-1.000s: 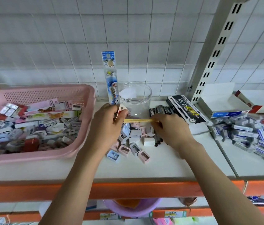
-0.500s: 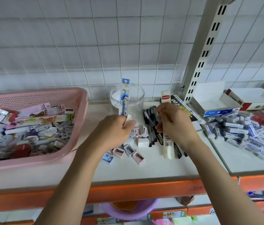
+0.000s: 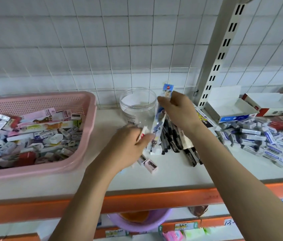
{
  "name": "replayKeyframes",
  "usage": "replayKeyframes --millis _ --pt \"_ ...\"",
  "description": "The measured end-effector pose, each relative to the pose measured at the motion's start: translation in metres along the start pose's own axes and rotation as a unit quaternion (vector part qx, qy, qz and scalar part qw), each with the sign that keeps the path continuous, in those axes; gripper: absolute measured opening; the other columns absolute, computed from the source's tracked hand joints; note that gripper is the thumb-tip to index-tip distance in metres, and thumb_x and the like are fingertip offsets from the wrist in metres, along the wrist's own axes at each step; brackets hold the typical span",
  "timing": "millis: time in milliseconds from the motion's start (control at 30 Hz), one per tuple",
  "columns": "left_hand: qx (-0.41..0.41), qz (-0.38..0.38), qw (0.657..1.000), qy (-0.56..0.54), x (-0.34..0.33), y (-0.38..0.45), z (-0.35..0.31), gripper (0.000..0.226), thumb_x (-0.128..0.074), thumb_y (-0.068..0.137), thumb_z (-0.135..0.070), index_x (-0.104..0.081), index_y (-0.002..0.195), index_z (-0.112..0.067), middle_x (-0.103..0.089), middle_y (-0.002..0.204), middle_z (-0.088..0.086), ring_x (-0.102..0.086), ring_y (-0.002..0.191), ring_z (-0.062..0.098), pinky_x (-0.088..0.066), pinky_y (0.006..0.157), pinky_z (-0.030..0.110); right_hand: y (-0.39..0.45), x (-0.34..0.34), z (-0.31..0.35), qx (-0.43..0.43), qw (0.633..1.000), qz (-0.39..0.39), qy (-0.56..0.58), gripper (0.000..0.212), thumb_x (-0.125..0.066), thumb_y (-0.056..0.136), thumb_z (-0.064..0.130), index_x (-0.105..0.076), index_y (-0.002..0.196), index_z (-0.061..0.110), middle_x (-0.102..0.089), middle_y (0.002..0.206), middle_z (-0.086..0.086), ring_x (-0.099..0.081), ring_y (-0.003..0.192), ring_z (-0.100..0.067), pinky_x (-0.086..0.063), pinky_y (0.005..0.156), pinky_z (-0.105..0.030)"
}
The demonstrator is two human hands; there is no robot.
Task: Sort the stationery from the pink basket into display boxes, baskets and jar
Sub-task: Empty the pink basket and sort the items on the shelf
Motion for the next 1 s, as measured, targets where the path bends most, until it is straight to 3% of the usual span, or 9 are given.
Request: replayKeyframes --millis 100,233,300,367,467,600,833,933,1000 --pt "0.101 -0.074 0.991 -0.047 0.015 0.004 0.009 0.04 -0.043 0.096 -0.039 -0.045 0.065 -0.014 -0.049 0.062 0.005 -0.049 0.06 0.021 -0.033 0.058 0.031 -0.002 0.007 -0.001 -0.004 1.0 -0.017 -0.001 0.027 -0.047 0.095 0.024 -0.046 0.076 0.006 -0.055 0.063 -0.007 -0.049 0.054 -0.02 -0.039 0.055 -0.027" --pt "0.18 -0.018 0.983 -0.039 0.008 0.019 0.028 0.025 -0.049 0.094 -0.024 -0.044 0.115 -0.01 -0.056 0.1 0.01 -0.056 0.085 0.026 -0.04 0.061 0.029 -0.013 0.015 0.0 -0.006 1.0 -0.009 -0.002 0.026 -0.044 0.098 0.025 -0.047 0.081 0.006 -0.051 0.062 -0.004 -0.049 0.058 -0.021 -0.043 0.056 -0.033" --pt "0.18 0.014 0.983 -0.023 0.003 0.024 0.031 0.028 -0.044 0.097 -0.019 -0.038 0.122 -0.009 -0.055 0.106 0.012 -0.053 0.085 0.024 -0.037 0.063 0.029 -0.017 0.02 0.0 -0.005 1.0 -0.013 0.009 0.026 -0.042 0.099 0.026 -0.046 0.081 0.008 -0.047 0.061 -0.001 -0.047 0.059 -0.02 -0.045 0.055 -0.035" --pt "0.156 0.036 0.987 -0.007 -0.002 0.028 0.029 0.022 -0.042 0.098 -0.024 -0.046 0.115 -0.01 -0.058 0.102 0.011 -0.055 0.087 0.026 -0.038 0.067 0.03 -0.019 0.027 -0.002 -0.005 0.999 -0.025 0.022 0.027 -0.043 0.099 0.027 -0.045 0.082 0.007 -0.044 0.058 0.002 -0.045 0.051 -0.014 -0.04 0.049 -0.028" --pt "0.14 0.044 0.987 0.06 -0.006 0.028 0.033 0.029 -0.047 0.094 -0.033 -0.048 0.077 -0.009 -0.053 0.076 0.011 -0.052 0.077 0.035 -0.034 0.06 0.033 -0.023 0.034 -0.008 -0.012 0.998 -0.043 0.037 0.032 -0.044 0.098 0.029 -0.045 0.086 -0.001 -0.042 0.058 0.002 -0.037 0.04 -0.003 -0.033 0.048 -0.025" --pt "0.155 0.026 0.985 0.067 -0.006 0.027 0.041 0.025 -0.055 0.086 -0.033 -0.059 0.1 -0.013 -0.06 0.096 0.012 -0.058 0.084 0.03 -0.041 0.067 0.031 -0.029 0.033 -0.016 -0.016 0.999 -0.031 -0.001 0.037 -0.042 0.098 0.032 -0.046 0.088 -0.004 -0.053 0.065 -0.009 -0.046 0.053 -0.016 -0.04 0.055 -0.03" --pt "0.231 -0.058 0.96 -0.149 -0.001 0.032 0.016 0.003 -0.042 0.089 -0.01 -0.044 0.091 -0.009 -0.048 0.067 0.003 -0.04 0.049 0.01 -0.032 0.045 0.02 -0.032 0.05 -0.039 0.003 1.0 -0.009 -0.003 0.028 -0.036 0.102 0.026 -0.04 0.097 0.0 -0.042 0.057 0.001 -0.042 0.05 -0.013 -0.036 0.05 -0.027" --pt "0.231 -0.043 0.941 -0.242 -0.021 0.039 -0.023 0.016 -0.036 0.092 -0.007 -0.045 0.085 -0.017 -0.053 0.083 0.003 -0.045 0.06 0.013 -0.039 0.063 0.026 -0.031 0.073 -0.054 0.021 0.999 0.004 0.028 0.011 -0.04 0.1 0.019 -0.037 0.106 0.01 -0.038 0.05 0.006 -0.036 0.044 -0.012 -0.031 0.047 -0.026" --pt "0.203 -0.036 0.935 -0.288 -0.04 0.048 -0.06 0.019 -0.032 0.098 -0.007 -0.048 0.093 -0.016 -0.055 0.087 0.001 -0.052 0.06 0.013 -0.047 0.063 0.032 -0.03 0.101 -0.071 0.012 0.999 -0.011 0.046 0.024 -0.047 0.098 0.019 -0.036 0.119 0.021 -0.042 0.051 0.002 -0.036 0.044 -0.012 -0.032 0.048 -0.026"
Point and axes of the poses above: each hand's wrist, its own y-axis towards the middle knuckle, its own x-axis out of the back of the hand, z = x × y, the point moved 5 cm from there along y, towards the middle knuckle
